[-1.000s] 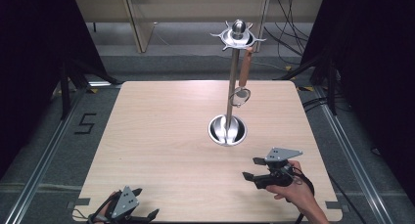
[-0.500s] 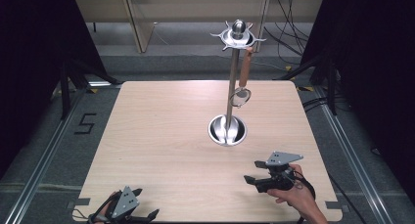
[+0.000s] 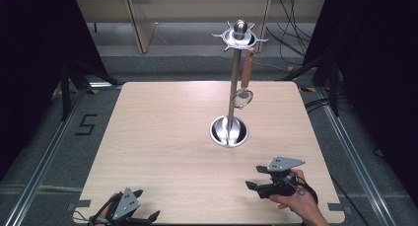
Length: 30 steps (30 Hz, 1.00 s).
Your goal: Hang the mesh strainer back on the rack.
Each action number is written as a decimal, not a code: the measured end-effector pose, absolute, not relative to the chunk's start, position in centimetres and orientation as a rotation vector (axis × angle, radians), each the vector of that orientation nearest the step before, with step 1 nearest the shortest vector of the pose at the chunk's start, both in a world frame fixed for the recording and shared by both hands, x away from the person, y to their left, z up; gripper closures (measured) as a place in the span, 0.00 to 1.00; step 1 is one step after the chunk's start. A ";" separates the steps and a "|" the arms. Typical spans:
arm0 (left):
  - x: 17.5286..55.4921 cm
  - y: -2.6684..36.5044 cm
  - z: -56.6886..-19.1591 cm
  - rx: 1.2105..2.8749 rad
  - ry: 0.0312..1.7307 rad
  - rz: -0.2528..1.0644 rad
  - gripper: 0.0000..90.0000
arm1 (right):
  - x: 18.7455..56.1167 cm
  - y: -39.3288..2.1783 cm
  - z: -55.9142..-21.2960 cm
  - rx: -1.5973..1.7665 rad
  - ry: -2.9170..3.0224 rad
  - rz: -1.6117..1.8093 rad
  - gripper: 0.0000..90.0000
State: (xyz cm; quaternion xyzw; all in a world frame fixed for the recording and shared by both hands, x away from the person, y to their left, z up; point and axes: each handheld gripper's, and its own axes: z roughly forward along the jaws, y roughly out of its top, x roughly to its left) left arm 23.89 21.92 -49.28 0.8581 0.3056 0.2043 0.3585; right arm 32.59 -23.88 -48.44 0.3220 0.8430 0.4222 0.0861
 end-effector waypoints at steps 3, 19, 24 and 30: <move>23.6 21.6 -49.5 2.173 0.841 0.491 0.17 | 32.3 -23.8 -48.5 0.959 2.505 1.248 0.33; 23.6 21.6 -49.6 2.169 0.837 0.501 0.17 | 31.3 -24.0 -49.0 0.947 2.522 1.231 0.33; 23.6 21.7 -49.5 2.178 0.831 0.498 0.17 | 31.1 -24.2 -49.1 0.957 2.528 1.229 0.33; 23.9 21.9 -49.3 2.212 0.783 0.524 0.17 | 30.7 -24.3 -49.3 0.972 2.532 1.237 0.33</move>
